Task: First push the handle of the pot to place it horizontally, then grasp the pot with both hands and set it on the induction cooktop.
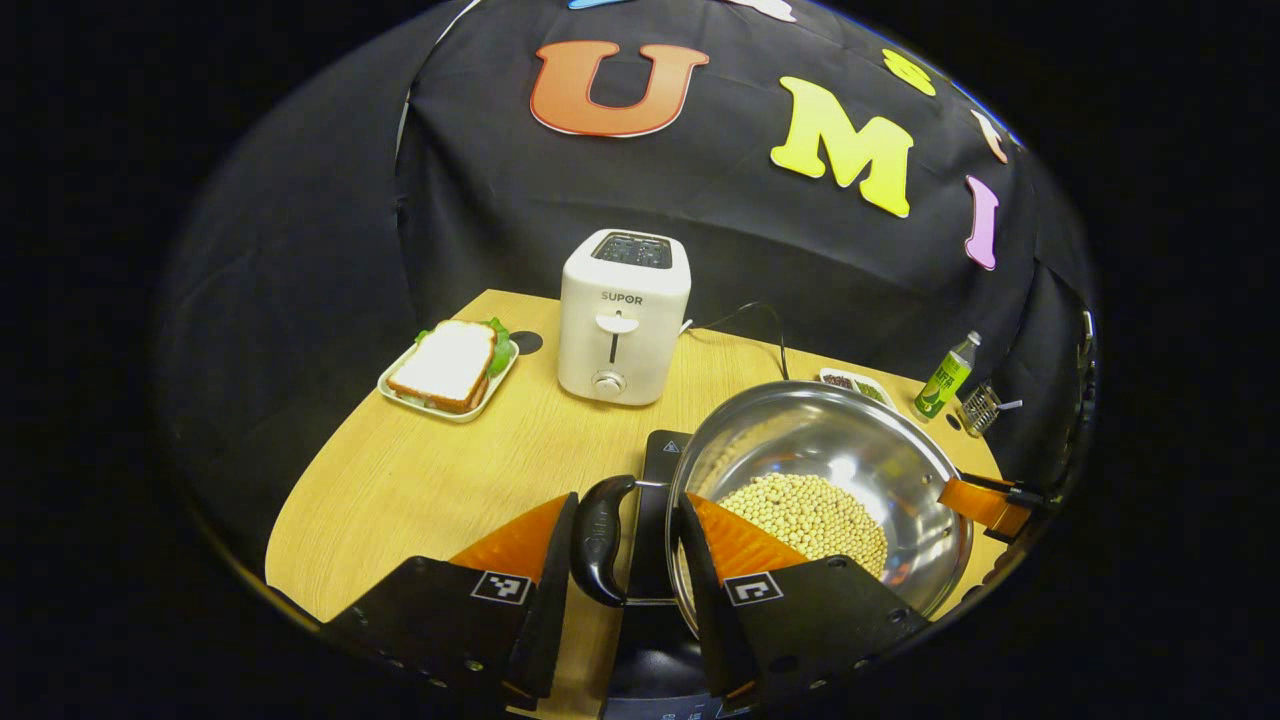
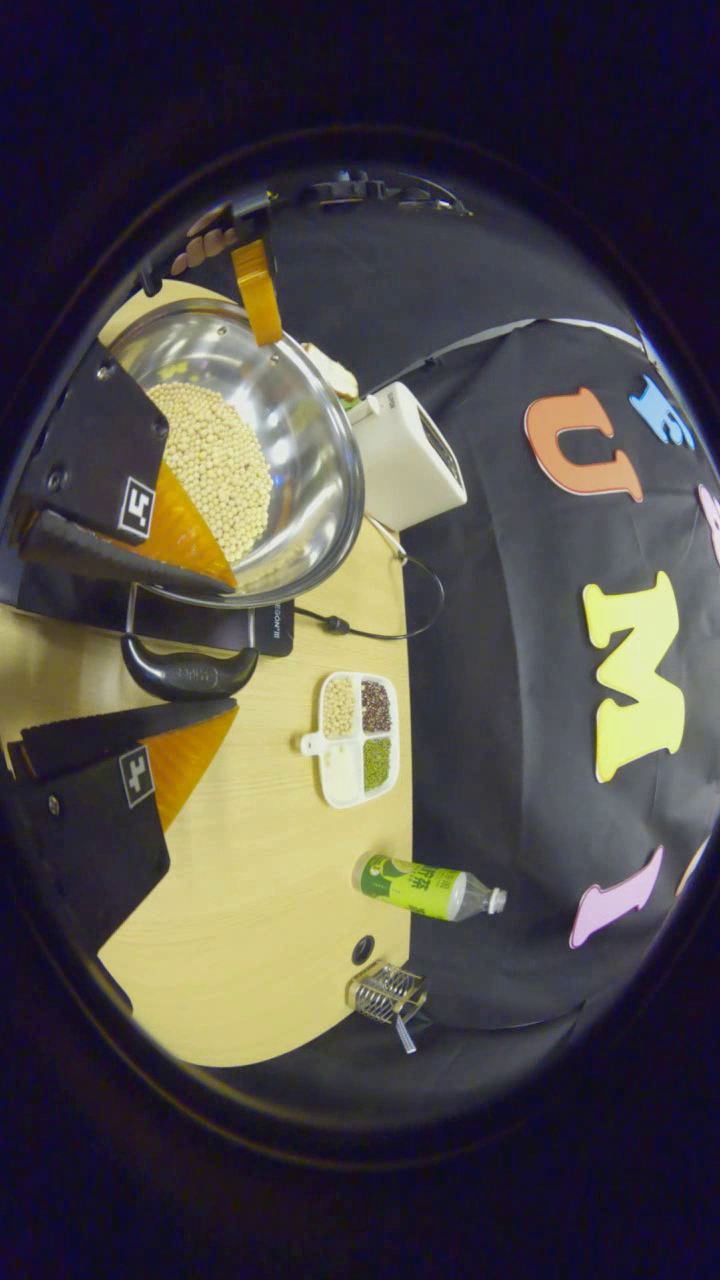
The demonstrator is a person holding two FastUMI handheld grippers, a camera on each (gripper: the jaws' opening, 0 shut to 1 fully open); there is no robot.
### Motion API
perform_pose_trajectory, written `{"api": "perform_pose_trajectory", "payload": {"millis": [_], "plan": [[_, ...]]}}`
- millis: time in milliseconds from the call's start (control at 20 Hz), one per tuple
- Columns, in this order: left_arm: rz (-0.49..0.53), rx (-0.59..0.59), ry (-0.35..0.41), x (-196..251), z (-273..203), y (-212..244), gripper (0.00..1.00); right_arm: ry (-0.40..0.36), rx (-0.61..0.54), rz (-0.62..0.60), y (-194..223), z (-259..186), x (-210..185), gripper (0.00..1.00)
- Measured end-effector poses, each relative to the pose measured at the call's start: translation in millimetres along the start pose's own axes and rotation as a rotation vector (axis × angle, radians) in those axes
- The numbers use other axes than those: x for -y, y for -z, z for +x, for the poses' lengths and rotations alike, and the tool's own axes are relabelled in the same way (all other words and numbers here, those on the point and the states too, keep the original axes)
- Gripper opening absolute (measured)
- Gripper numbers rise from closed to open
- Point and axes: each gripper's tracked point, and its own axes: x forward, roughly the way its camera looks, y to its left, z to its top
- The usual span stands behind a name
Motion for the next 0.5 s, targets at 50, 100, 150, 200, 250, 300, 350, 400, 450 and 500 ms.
{"api": "perform_pose_trajectory", "payload": {"millis": [50,100,150,200,250,300,350,400,450,500], "plan": [[-0.002,0.000,-0.002,-0.2,-0.1,0.6,0.55,-0.001,0.016,-0.013,-1.7,1.7,0.1,0.61],[-0.002,0.003,-0.005,0.0,0.3,-0.3,0.55,-0.002,0.028,-0.027,-3.0,3.8,0.1,0.63],[0.001,0.007,-0.010,0.2,-0.2,-0.4,0.55,-0.004,0.039,-0.032,-3.6,5.5,0.2,0.63],[0.006,0.011,-0.014,-0.4,0.5,-0.2,0.56,-0.007,0.043,-0.032,-3.1,6.0,0.6,0.63],[0.010,0.015,-0.017,-0.3,0.9,0.0,0.56,-0.011,0.045,-0.026,-3.0,5.8,0.6,0.63],[0.013,0.018,-0.016,-0.5,1.1,-0.4,0.57,-0.015,0.046,-0.025,-3.1,6.3,-0.1,0.64],[0.013,0.022,-0.014,-0.3,1.8,-1.0,0.47,-0.017,0.042,-0.030,-2.9,6.3,0.6,0.65],[0.009,0.026,-0.014,-1.0,1.4,0.1,0.59,-0.017,0.037,-0.037,-1.9,6.3,0.8,0.66],[0.008,0.032,-0.016,-0.7,1.7,-1.0,0.59,-0.019,0.031,-0.037,-1.2,6.3,0.9,0.67],[0.001,0.030,-0.021,-1.4,1.6,1.0,0.59,-0.023,0.034,-0.032,-1.4,5.7,0.9,0.72]]}}
